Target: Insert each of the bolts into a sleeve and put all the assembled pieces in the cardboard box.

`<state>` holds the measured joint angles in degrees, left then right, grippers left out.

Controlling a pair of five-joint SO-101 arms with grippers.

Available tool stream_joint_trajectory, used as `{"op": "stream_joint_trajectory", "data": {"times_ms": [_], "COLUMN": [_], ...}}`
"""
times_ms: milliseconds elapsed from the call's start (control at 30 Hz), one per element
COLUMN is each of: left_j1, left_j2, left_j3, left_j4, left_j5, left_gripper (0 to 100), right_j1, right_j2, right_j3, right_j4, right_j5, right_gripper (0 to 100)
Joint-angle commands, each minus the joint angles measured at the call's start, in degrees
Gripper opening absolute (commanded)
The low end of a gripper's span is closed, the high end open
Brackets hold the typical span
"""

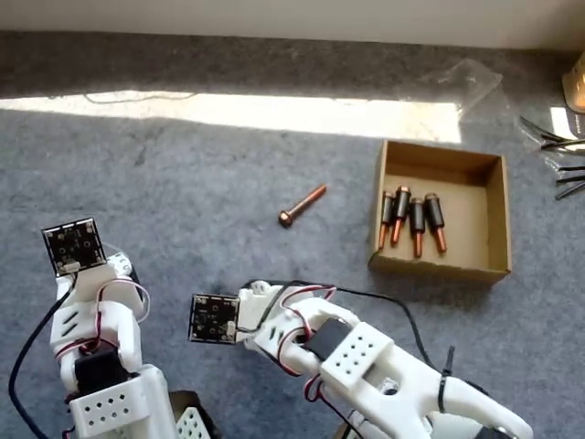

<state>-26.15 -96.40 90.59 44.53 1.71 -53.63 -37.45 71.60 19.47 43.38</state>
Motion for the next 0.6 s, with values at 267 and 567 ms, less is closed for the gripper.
{"op": "stream_joint_trajectory", "data": {"times_ms": [267, 567], "left_j1": [-0.9, -1.0], "left_j2": [-1.0, -1.0], "left_j3": [-0.1, -0.1], "left_j4": [-1.5, -1.5], "left_j5": [-0.4, -0.4], "left_gripper": [1, 1], "right_j1": [-0.3, -0.3], "right_j2": [22.3, 31.8], "right_j3": [-10.3, -16.0], "right_j4": [-11.1, -11.0], "right_j5": [-0.8, -0.9], "right_gripper": [0.6, 6.5]}}
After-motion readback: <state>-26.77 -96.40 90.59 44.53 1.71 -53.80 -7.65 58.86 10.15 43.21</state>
